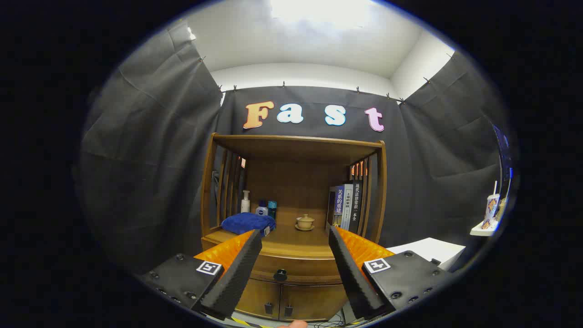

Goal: Pull open the drawer, take out the items inside it, and place them on the countertop above the cabinet.

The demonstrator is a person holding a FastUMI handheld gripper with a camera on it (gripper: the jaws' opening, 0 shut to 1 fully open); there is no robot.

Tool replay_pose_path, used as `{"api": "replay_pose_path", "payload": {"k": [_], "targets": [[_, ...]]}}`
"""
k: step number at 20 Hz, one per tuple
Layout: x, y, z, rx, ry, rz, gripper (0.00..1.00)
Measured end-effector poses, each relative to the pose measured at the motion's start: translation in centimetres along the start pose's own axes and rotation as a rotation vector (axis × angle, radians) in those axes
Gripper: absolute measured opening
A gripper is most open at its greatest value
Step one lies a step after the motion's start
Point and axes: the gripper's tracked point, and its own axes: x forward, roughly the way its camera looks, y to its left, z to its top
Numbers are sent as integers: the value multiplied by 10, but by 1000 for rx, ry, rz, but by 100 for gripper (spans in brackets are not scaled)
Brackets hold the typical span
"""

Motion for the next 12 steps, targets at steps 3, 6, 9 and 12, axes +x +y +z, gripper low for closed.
{"api": "replay_pose_path", "payload": {"k": [3,6,9,12], "targets": [[0,2,0,3,0,2,98],[-2,1,2,-3,-2,-1,98],[0,1,-1,0,5,3,98],[-2,0,1,1,2,1,98]]}}
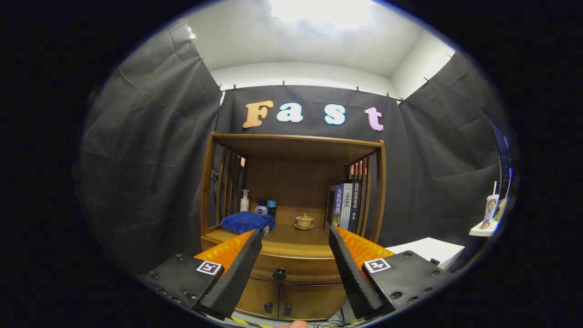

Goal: Pull open the drawer, take out the items inside it, and place them on the countertop above the cabinet.

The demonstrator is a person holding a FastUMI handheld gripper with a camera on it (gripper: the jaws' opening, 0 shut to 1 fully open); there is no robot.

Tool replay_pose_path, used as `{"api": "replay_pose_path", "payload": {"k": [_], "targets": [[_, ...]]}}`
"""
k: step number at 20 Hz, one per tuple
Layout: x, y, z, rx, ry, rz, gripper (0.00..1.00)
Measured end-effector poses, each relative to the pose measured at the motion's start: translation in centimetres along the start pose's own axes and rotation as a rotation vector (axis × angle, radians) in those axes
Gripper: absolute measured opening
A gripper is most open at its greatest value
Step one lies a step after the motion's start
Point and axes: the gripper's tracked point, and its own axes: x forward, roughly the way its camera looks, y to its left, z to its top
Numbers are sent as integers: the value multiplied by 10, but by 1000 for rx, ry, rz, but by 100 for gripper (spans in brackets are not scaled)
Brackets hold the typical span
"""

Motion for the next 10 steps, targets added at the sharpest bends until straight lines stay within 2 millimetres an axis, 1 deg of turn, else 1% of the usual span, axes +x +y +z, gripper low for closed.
{"api": "replay_pose_path", "payload": {"k": [6,8,10], "targets": [[0,1,4,2,-6,2,98],[5,-4,8,6,-20,-9,97],[18,-4,7,9,-27,-18,98]]}}
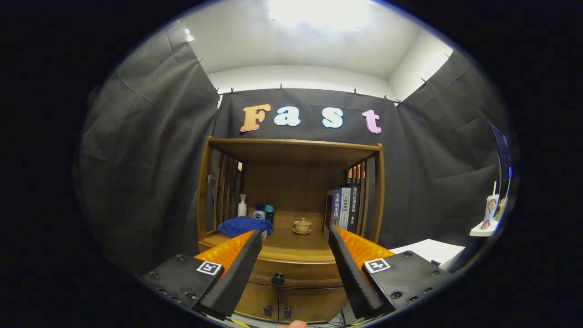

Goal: Pull open the drawer, take out the items inside it, and place them on the countertop above the cabinet.

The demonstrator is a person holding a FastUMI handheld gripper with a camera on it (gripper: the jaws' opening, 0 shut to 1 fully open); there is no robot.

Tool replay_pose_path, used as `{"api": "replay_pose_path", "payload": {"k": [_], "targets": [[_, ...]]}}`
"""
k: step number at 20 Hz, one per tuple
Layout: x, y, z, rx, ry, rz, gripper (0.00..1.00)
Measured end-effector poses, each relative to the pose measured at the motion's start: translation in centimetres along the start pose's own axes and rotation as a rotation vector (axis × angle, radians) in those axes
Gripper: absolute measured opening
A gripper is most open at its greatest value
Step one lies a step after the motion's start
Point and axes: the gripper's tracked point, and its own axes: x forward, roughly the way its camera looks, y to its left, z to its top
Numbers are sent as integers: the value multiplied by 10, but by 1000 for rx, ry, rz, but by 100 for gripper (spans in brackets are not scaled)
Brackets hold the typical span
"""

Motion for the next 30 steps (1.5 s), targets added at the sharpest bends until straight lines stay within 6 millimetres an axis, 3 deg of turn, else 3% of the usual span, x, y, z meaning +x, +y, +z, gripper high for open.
{"api": "replay_pose_path", "payload": {"k": [3,5,11,14,16,19,22,30], "targets": [[35,3,-11,8,-35,-21,98],[63,1,-38,50,-25,-53,98],[124,15,-174,210,54,-24,98],[143,18,-255,142,159,-24,98],[152,30,-286,112,219,30,98],[164,45,-298,110,219,50,98],[168,44,-306,105,243,19,94],[178,37,-329,102,298,-31,63]]}}
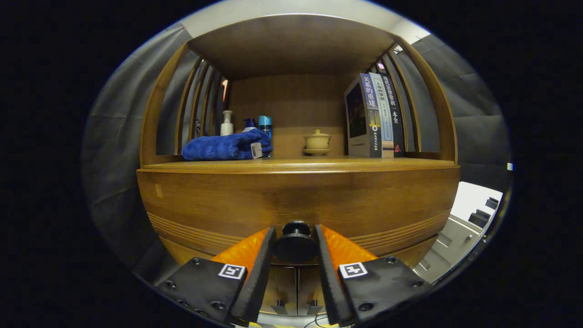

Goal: Pull open the drawer, take out the items inside it, and place them on the countertop above the cabinet.

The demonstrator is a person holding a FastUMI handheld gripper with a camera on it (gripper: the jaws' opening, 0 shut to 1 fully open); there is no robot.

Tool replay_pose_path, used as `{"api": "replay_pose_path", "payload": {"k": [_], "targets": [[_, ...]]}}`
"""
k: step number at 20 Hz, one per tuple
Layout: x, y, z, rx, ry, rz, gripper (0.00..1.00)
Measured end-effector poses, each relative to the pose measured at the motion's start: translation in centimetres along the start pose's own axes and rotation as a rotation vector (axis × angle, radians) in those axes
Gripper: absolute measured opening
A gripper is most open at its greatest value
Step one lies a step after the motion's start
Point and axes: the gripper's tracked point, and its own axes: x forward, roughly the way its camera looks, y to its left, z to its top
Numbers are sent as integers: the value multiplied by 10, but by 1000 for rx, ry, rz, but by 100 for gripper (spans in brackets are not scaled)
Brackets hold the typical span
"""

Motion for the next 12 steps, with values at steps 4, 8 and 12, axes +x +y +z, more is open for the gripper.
{"api": "replay_pose_path", "payload": {"k": [4,8,12], "targets": [[-4,0,-2,-26,13,-19,50],[-7,1,-4,-15,44,-18,34],[-43,2,-8,-45,67,-47,34]]}}
